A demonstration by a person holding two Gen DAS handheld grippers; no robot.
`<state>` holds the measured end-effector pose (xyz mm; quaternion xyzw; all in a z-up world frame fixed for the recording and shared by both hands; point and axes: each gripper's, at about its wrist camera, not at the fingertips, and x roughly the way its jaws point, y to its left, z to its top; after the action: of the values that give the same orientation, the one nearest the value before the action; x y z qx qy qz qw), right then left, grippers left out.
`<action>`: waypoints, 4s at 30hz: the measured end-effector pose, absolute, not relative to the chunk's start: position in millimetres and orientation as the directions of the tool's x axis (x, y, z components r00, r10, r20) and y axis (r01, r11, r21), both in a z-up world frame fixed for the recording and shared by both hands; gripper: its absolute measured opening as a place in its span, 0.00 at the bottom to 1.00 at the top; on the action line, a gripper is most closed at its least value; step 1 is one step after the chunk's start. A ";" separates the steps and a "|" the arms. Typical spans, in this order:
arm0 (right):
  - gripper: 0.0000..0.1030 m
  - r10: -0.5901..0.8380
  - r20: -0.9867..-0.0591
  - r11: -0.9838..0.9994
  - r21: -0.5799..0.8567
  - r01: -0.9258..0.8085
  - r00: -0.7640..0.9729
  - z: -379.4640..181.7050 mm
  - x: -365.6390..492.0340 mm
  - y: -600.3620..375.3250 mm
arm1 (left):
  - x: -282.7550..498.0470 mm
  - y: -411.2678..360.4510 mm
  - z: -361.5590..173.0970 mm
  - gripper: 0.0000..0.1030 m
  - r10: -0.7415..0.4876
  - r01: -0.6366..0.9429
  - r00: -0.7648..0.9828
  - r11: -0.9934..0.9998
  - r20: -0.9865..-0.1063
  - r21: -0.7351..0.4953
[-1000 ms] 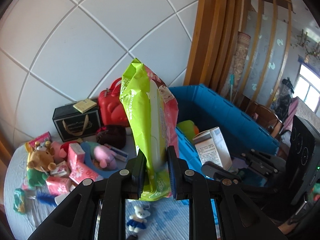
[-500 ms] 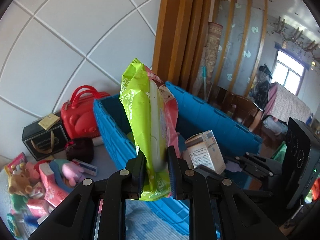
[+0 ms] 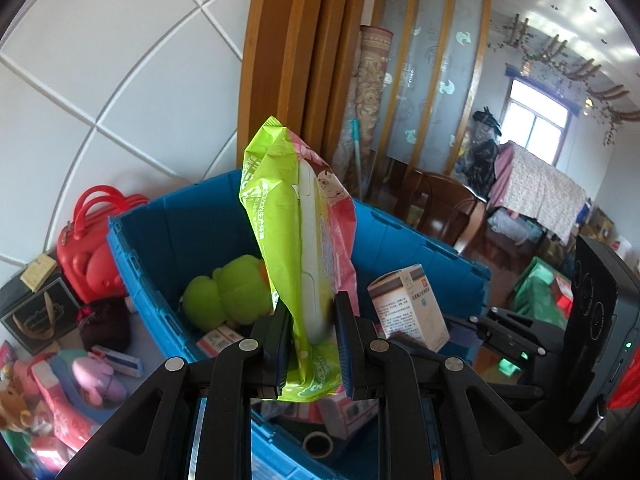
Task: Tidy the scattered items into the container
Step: 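Lift and carry the WIPES pack with left tool while right tool carries the medicine box to the crate, then open right tool to drop the medicine box into the crate while left tool releases the WIPES pack, then move both tools back over the remaining items on the table, then lower left tool onto the black wrapped roll while right tool moves to the white teddy bear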
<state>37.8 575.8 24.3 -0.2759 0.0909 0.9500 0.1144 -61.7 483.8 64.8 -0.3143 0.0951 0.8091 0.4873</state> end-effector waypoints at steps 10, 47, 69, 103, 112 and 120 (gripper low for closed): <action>0.33 0.253 -0.575 -0.921 0.104 -0.376 -0.778 17.2 53.8 608.2 | -61.2 521.7 51.8 0.18 0.744 -0.883 -0.254 -0.439 -0.618 -0.165; 1.00 0.205 -0.573 -0.952 0.072 -0.298 -0.794 19.9 34.9 576.5 | -90.6 428.9 38.4 0.99 0.658 -0.737 -0.455 -0.657 -0.600 -0.162; 1.00 -0.157 -0.582 -0.988 0.097 0.124 -0.798 -7.4 -22.2 394.5 | -74.6 185.6 -60.1 0.99 0.410 -0.544 -0.553 -0.837 -0.725 -0.059; 1.00 -0.018 -0.896 -0.998 -0.014 0.069 -0.444 -292.6 -90.8 297.7 | -54.9 161.2 -327.0 0.87 0.390 -0.697 -0.129 -0.689 -0.912 -0.197; 1.00 0.008 -0.908 -0.997 -0.041 0.070 -0.419 -310.4 -103.4 293.1 | -45.1 173.5 -333.7 0.58 0.362 -0.754 -0.109 -0.637 -0.926 -0.160; 0.93 0.028 -0.911 -0.996 -0.058 0.062 -0.411 -317.5 -106.1 294.5 | -44.6 171.6 -331.7 0.38 0.379 -0.743 -0.081 -0.639 -0.922 -0.198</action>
<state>-106.1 294.5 -317.5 -0.5427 -0.0413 0.8388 -0.0101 -44.6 171.6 -331.7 -0.5535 0.1645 0.7164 0.3916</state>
